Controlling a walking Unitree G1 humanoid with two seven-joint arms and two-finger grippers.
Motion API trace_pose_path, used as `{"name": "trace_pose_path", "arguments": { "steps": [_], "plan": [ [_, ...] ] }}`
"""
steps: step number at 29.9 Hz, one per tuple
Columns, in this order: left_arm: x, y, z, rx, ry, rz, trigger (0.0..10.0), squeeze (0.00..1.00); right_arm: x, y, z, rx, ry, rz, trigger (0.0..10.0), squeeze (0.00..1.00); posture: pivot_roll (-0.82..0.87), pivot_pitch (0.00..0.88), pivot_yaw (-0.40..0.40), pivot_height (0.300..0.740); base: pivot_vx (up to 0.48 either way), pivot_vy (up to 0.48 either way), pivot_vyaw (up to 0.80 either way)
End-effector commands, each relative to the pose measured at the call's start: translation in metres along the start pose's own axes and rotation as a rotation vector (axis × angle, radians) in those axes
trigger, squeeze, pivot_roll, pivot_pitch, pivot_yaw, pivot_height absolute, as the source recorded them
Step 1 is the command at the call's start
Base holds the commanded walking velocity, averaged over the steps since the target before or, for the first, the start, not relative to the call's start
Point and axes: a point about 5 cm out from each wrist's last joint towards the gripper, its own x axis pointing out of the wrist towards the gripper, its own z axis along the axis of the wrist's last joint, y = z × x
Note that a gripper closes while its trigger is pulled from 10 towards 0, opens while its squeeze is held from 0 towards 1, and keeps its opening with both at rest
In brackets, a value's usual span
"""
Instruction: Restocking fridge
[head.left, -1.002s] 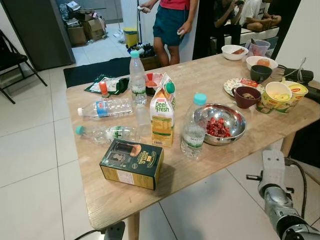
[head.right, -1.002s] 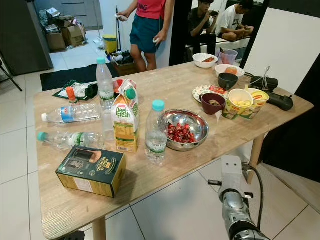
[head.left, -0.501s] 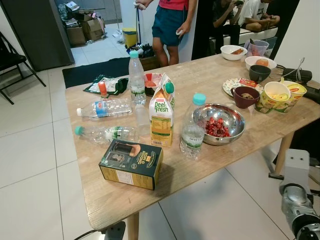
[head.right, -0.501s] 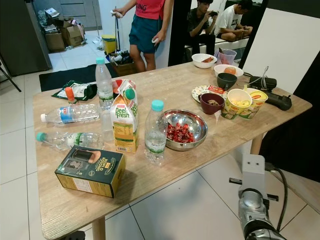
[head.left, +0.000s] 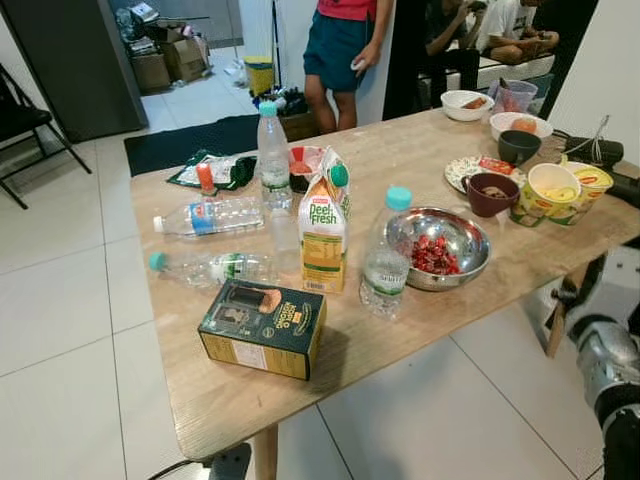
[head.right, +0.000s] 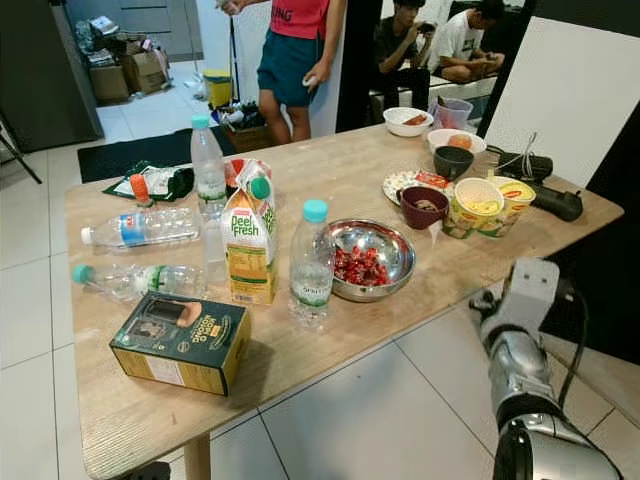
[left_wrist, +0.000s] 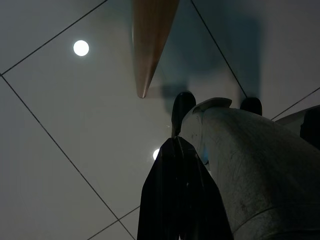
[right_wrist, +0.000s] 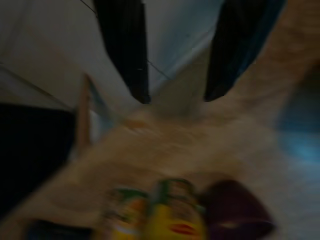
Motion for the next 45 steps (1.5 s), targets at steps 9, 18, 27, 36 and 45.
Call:
{"name": "trace_pose_path", "arguments": {
  "steps": [9, 18, 27, 36, 45],
  "plan": [
    [0.000, -0.003, -0.006, 0.005, 0.021, -0.012, 10.0, 0.00, 0.016, 0.043, 0.055, -0.053, -0.146, 0.340, 10.0, 1.00, 0.06, 0.000, -0.052, 0.740, 0.000, 0.000, 0.00],
    [0.000, -0.003, -0.006, 0.001, 0.022, -0.014, 10.0, 0.00, 0.014, 0.089, 0.091, -0.144, -0.169, 0.767, 10.0, 1.00, 0.06, 0.000, -0.051, 0.740, 0.000, 0.000, 0.00],
    [0.000, -0.003, -0.006, 0.000, 0.022, -0.016, 10.0, 0.00, -0.001, 0.099, 0.091, -0.367, -0.084, 1.104, 10.0, 0.00, 0.06, 0.000, -0.049, 0.740, 0.000, 0.000, 0.00],
    [0.000, -0.004, -0.006, -0.003, 0.023, -0.019, 10.0, 0.00, 0.000, 0.105, 0.090, -0.432, -0.084, 1.073, 10.0, 0.00, 0.06, 0.000, -0.049, 0.740, 0.000, 0.000, 0.00],
    [0.000, -0.005, -0.006, -0.004, 0.024, -0.020, 10.0, 0.00, -0.003, 0.093, 0.067, -0.521, 0.080, 1.096, 10.0, 0.00, 0.07, 0.000, -0.051, 0.740, 0.000, 0.000, 0.00]
  ]
}}
